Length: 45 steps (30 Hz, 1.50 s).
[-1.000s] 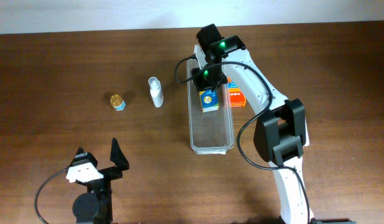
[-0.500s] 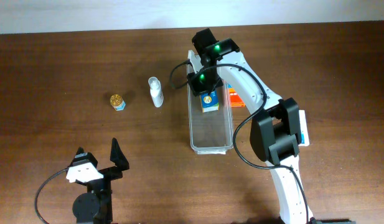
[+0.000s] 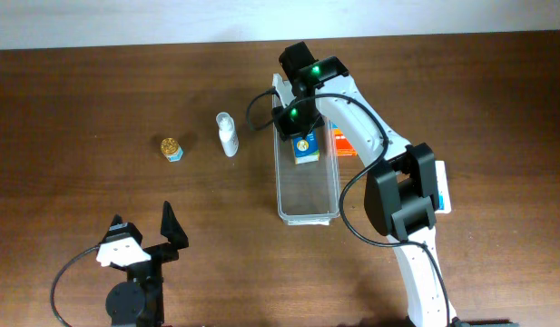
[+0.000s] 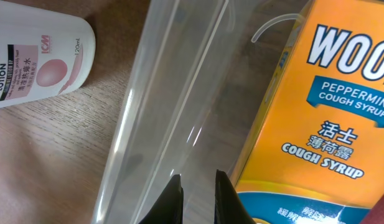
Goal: Pack container
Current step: 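Lower the WOODS' box into the container and open the right gripper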
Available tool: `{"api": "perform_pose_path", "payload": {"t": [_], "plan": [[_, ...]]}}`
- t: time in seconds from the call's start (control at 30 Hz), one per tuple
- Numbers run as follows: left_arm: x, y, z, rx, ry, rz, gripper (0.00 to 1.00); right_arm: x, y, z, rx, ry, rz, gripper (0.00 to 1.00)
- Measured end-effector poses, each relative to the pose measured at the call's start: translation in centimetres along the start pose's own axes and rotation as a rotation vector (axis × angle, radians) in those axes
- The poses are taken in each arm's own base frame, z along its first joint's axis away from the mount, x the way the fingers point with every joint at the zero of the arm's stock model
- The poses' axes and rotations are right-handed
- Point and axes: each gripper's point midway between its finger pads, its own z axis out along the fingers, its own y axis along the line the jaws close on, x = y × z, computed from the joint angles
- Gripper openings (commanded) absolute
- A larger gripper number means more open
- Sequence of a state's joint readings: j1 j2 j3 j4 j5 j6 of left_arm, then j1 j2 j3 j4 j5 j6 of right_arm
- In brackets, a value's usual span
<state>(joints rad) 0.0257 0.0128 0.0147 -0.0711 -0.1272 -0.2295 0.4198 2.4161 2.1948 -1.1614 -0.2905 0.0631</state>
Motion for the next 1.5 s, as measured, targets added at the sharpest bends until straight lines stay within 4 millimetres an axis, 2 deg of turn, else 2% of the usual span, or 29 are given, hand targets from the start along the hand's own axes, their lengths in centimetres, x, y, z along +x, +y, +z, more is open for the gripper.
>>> {"api": "perform_pose_path", "payload": {"t": [0.3,0.6,1.0,1.5], "plan": [[0.0,0.0,0.0,0.000,0.000,0.000,0.99,-0.1,-0.4,1.3,0.002,0.007,-0.002,0.10],[0.0,0.0,0.0,0.000,0.000,0.000,0.99,-0.3,-1.7,1.2,0.077,-0.001,-0.007,0.10],[0.0,0.0,0.0,0.000,0.000,0.000,0.99,-1.2,-2.0,1.2,0.098,-0.039,-0.016,0.10],[0.0,0.0,0.0,0.000,0.000,0.000,1.00,-2.1,-3.6,0.9,0.192,-0.076,-0.019,0.09]]}}
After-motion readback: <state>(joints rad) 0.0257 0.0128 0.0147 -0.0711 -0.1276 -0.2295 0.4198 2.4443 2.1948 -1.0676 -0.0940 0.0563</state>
